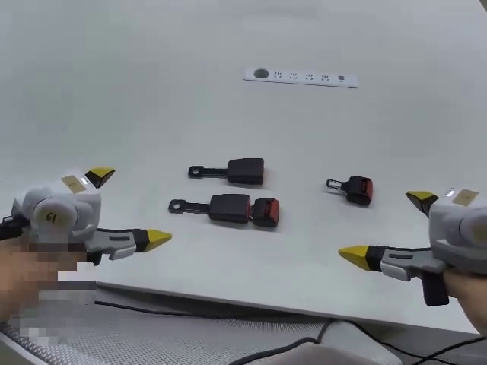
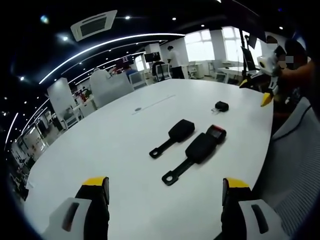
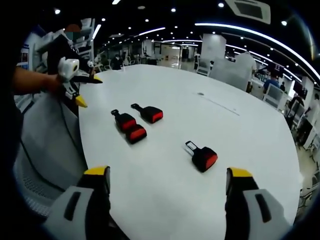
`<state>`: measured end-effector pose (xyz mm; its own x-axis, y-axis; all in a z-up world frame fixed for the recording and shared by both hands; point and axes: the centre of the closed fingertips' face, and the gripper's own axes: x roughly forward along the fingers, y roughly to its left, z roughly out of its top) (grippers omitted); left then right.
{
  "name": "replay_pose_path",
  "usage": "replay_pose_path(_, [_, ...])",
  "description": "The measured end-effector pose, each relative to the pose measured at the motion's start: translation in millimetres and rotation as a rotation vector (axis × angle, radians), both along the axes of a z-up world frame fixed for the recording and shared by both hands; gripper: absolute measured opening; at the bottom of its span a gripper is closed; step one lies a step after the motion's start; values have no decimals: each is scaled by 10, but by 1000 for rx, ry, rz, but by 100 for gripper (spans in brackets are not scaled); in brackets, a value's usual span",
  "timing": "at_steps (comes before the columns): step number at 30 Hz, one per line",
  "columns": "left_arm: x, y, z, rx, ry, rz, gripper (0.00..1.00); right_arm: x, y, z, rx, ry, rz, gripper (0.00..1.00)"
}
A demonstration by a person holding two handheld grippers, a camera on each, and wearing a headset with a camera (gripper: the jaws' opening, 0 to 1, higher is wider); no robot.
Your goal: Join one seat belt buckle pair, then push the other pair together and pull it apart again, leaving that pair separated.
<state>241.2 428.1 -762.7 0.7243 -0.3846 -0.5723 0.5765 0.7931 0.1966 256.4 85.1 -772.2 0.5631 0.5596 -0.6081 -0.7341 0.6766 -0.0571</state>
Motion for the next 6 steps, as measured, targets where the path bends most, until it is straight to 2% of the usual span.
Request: replay_pose_path(6, [-1, -10, -18, 8, 4, -8, 95, -28, -28, -53, -26, 6, 3, 98])
